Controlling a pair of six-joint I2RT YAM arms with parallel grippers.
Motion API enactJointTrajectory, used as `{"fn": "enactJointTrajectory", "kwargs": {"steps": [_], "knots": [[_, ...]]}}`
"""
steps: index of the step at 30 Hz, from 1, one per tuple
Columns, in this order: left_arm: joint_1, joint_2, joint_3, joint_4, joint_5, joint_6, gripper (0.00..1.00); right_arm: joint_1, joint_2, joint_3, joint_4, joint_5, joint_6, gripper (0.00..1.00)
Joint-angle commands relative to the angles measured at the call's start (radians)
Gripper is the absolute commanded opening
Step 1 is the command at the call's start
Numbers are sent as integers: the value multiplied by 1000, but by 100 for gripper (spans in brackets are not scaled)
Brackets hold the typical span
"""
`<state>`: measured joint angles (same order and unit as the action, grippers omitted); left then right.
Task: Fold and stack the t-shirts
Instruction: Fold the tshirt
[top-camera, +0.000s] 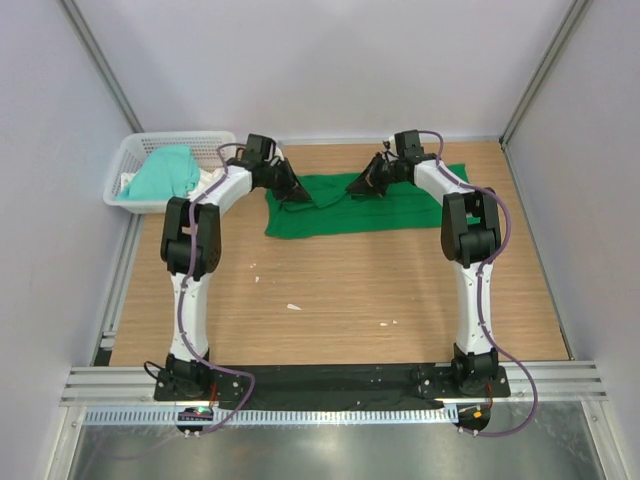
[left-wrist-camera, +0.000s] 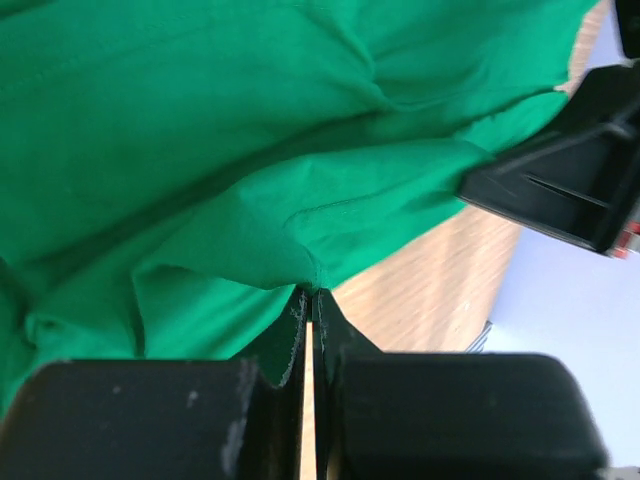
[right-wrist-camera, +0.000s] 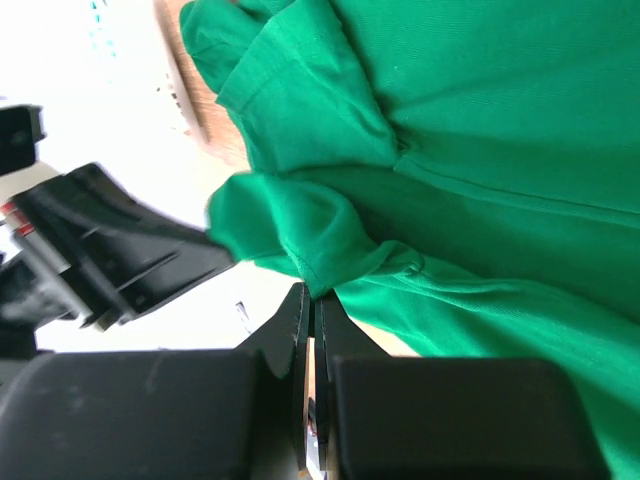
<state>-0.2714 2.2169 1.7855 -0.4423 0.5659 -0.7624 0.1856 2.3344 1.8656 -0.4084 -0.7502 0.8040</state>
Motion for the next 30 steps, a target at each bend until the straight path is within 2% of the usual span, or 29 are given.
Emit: {"fn": "enactJointTrajectory", "kwargs": {"steps": [1, 11, 19, 30], "knots": [[4, 36, 57, -15, 29, 51, 0, -3, -7, 3, 48, -35, 27, 3], [11, 76, 92, 83, 127, 104, 0, -6, -1, -37, 75, -46, 38, 3], [11, 4, 51, 137, 97, 136, 0, -5, -1, -77, 94, -47, 38, 4], [24, 44, 107, 146, 230, 216, 0, -6, -10, -88, 97, -60, 43, 5]]}}
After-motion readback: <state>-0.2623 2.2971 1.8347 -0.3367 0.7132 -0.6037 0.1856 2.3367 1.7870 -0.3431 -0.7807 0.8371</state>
